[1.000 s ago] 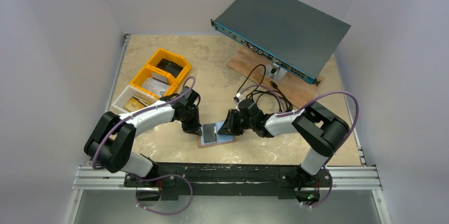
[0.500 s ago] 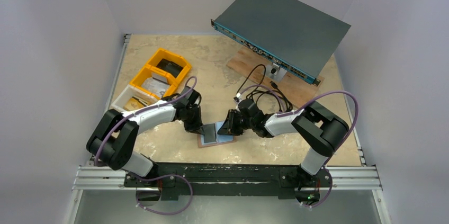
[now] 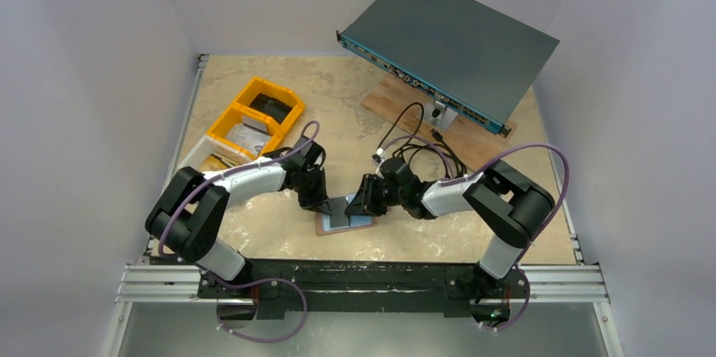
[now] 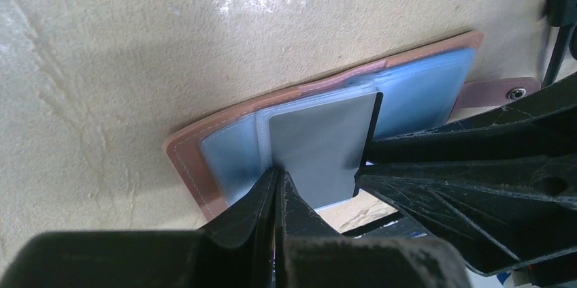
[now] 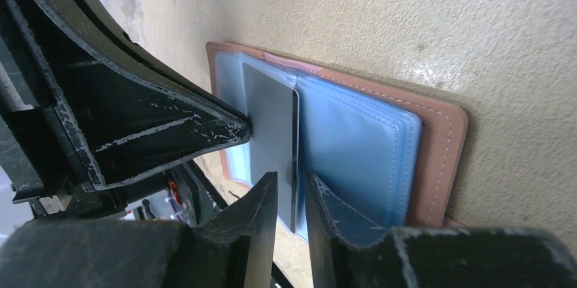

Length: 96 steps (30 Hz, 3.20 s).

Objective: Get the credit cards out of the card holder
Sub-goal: Remove the credit card from the card holder.

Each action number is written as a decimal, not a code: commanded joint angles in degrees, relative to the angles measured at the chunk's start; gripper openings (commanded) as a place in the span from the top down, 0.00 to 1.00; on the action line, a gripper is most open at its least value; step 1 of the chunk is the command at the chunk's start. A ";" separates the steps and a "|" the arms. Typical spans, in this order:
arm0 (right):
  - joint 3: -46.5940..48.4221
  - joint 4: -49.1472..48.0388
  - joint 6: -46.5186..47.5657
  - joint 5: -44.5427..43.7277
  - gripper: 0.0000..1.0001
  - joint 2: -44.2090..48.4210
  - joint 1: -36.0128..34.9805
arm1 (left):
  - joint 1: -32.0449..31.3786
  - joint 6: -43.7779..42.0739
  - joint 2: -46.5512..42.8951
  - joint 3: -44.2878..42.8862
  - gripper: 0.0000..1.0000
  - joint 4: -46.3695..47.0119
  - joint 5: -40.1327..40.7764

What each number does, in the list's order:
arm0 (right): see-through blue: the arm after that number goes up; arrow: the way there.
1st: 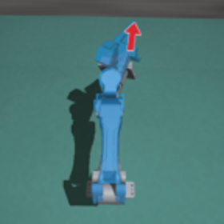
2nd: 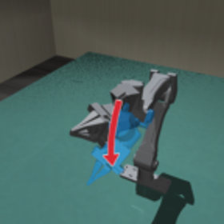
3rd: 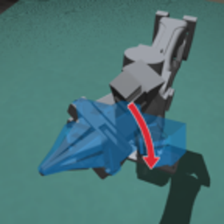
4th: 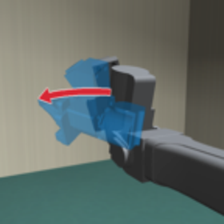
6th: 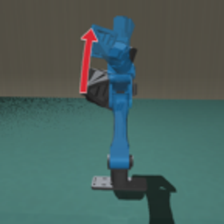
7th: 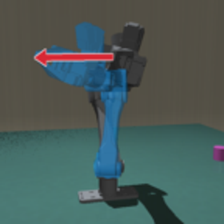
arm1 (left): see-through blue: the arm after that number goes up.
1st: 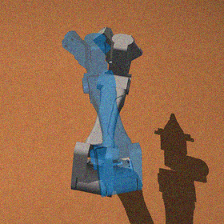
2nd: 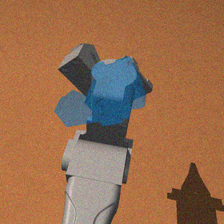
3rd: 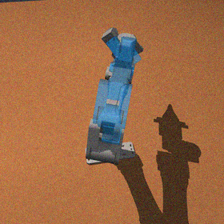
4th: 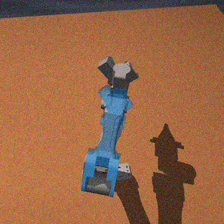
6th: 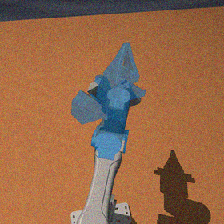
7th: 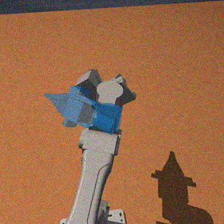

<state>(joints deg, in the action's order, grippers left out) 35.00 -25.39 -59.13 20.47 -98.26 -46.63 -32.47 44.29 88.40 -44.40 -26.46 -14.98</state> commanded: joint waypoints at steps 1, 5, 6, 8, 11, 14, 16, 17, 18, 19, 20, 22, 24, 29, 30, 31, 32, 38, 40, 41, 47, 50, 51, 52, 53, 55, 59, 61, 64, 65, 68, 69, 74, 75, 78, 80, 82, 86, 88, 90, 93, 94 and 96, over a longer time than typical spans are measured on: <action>-1.85 -2.98 -1.07 1.15 0.77 -0.92 0.60 | -0.95 0.84 3.79 -0.31 1.00 0.83 2.24; -2.74 -5.24 -2.10 2.56 0.79 -1.89 1.06 | -0.93 1.19 4.25 0.01 1.00 0.95 2.66; -2.93 -6.02 -2.52 2.87 0.81 -2.20 1.18 | -0.93 1.27 4.21 0.02 1.00 0.82 2.87; -3.57 -8.28 -3.73 3.75 0.85 -2.79 1.45 | -0.94 1.36 4.17 0.10 1.00 0.53 3.31; -4.89 -12.90 -5.84 5.78 0.85 -4.27 2.46 | -0.99 1.59 4.41 0.38 1.00 0.35 3.82; -6.05 -16.79 -7.49 7.12 0.86 -5.51 3.01 | -0.93 1.83 4.59 0.84 1.00 0.31 4.06; -6.68 -18.67 -8.42 7.52 0.88 -5.87 3.27 | -0.93 2.00 4.55 1.10 1.00 0.04 4.56; -6.94 -19.48 -8.86 7.62 0.89 -5.97 3.40 | -0.93 2.02 4.48 1.21 1.00 -0.11 4.92; -7.18 -20.09 -9.22 7.56 0.90 -5.98 3.51 | -0.97 2.10 4.34 1.35 1.00 -0.19 5.16; -7.43 -20.66 -9.42 7.50 0.91 -5.98 3.72 | -0.94 2.18 4.25 1.36 1.00 -0.30 5.27; -7.72 -21.36 -9.72 7.67 0.92 -6.02 3.85 | -0.93 2.28 4.12 1.49 1.00 -0.38 5.46; -8.25 -22.64 -10.25 7.82 0.96 -6.22 4.07 | -0.93 2.25 3.91 1.50 1.00 -0.61 5.71; -8.63 -24.00 -10.84 8.06 1.00 -6.63 4.20 | -0.98 2.22 3.65 1.43 1.00 -0.74 6.03; -9.50 -28.38 -12.44 8.86 1.00 -8.48 4.31 | -0.93 1.63 2.58 1.11 1.00 -1.27 6.62; -9.47 -28.82 -12.47 9.15 1.00 -8.75 4.25 | -0.93 1.33 2.40 1.00 1.00 -1.31 6.62; -9.38 -28.94 -12.28 9.41 1.00 -9.02 4.28 | -0.94 1.05 2.39 0.92 1.00 -1.20 6.41; -9.07 -28.73 -12.02 9.57 0.99 -9.25 4.27 | -0.93 0.84 2.51 0.84 1.00 -1.07 6.11; -8.24 -27.73 -11.37 8.89 0.85 -9.47 4.23 | -0.98 0.80 2.92 0.90 1.00 -0.60 5.46; -7.90 -27.66 -11.35 8.79 0.90 -9.78 4.19 | -0.94 0.87 3.12 0.90 1.00 -0.43 4.99; -7.72 -27.74 -11.42 8.86 0.93 -9.95 4.18 | -0.93 0.93 3.17 0.90 1.00 -0.39 4.97; -7.96 -28.74 -11.77 8.80 1.00 -9.85 4.20 | -0.94 1.18 3.32 1.30 1.00 0.39 3.99; -8.36 -29.54 -12.03 8.55 1.00 -9.71 4.24 | -0.93 1.14 3.21 1.21 1.00 0.18 3.90; -8.55 -29.62 -12.12 8.42 1.00 -9.49 4.24 | -0.97 1.04 3.06 1.06 1.00 -0.36 4.08; -8.93 -29.63 -12.22 8.07 1.00 -9.20 4.25 | -0.94 0.86 2.79 0.86 1.00 -0.80 4.41; -9.21 -29.25 -12.19 7.59 1.00 -8.49 4.21 | -0.85 0.64 2.41 0.75 1.00 -1.34 4.86; -9.59 -27.69 -11.51 6.56 1.00 -7.31 4.31 | -0.85 0.28 1.42 0.43 1.00 -2.44 5.90; -10.10 -24.61 -10.21 4.59 1.00 -4.89 4.27 | -0.77 -0.28 0.18 -0.27 1.00 -4.28 7.59; -10.31 -23.34 -9.70 3.89 1.00 -3.92 4.31 | -0.78 -0.43 -0.13 -0.34 1.00 -4.61 7.98; -10.33 -21.84 -8.90 3.26 1.00 -2.83 4.29 | -0.76 -0.52 -0.17 -0.35 1.00 -4.95 8.31; -10.31 -21.34 -8.63 3.18 1.00 -2.62 4.27 | -0.75 -0.52 -0.21 -0.34 1.00 -4.93 8.37; -10.34 -20.82 -8.45 2.99 1.00 -2.23 4.31 | -0.76 -0.70 -0.09 -0.40 1.00 -4.94 8.43; -10.37 -20.73 -8.43 3.00 1.00 -2.06 4.27 | -0.78 -0.71 -0.01 -0.44 1.00 -5.03 8.47; -9.45 -18.89 -6.89 3.47 0.98 -1.90 4.27 | -0.78 -0.93 0.59 -0.47 1.00 -4.86 8.68; -9.03 -18.82 -6.65 3.60 0.91 -2.22 4.26 | -0.82 -0.96 0.81 -0.58 1.00 -4.89 8.70; -7.96 -18.61 -6.25 3.95 0.74 -3.17 4.19 | -0.86 -0.88 1.36 -0.64 1.00 -4.63 8.38; -7.58 -18.56 -6.13 4.09 0.71 -3.61 4.21 | -0.84 -0.79 1.78 -0.60 1.00 -4.32 7.99; -6.85 -18.06 -5.85 4.48 0.70 -4.54 4.23 | -0.97 -0.70 2.31 -0.61 1.00 -4.07 7.65; -6.02 -18.96 -6.15 5.31 0.76 -6.40 4.18 | -0.93 -0.53 3.11 -0.67 1.00 -3.51 7.09; -5.65 -19.09 -6.17 5.52 0.79 -7.03 4.18 | -0.97 -0.52 3.34 -0.56 1.00 -3.28 6.87; -5.58 -19.09 -6.19 5.71 0.88 -7.33 4.19 | -0.98 -0.52 3.57 -0.64 1.00 -3.29 6.93; -6.08 -18.69 -6.26 5.84 1.00 -6.56 4.23 | -0.95 -0.48 3.65 -0.61 1.00 -3.64 7.35; -6.39 -18.42 -6.30 5.78 1.00 -5.99 4.27 | -0.98 -0.44 3.67 -0.65 1.00 -3.87 7.61; -7.19 -17.31 -5.92 4.84 1.00 -4.50 4.39 | -0.97 -0.40 3.87 -0.72 1.00 -4.43 8.01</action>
<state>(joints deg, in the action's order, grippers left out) 28.62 -45.74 -66.83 26.59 -104.81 -42.41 -33.41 45.82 89.41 -46.00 -28.69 -12.56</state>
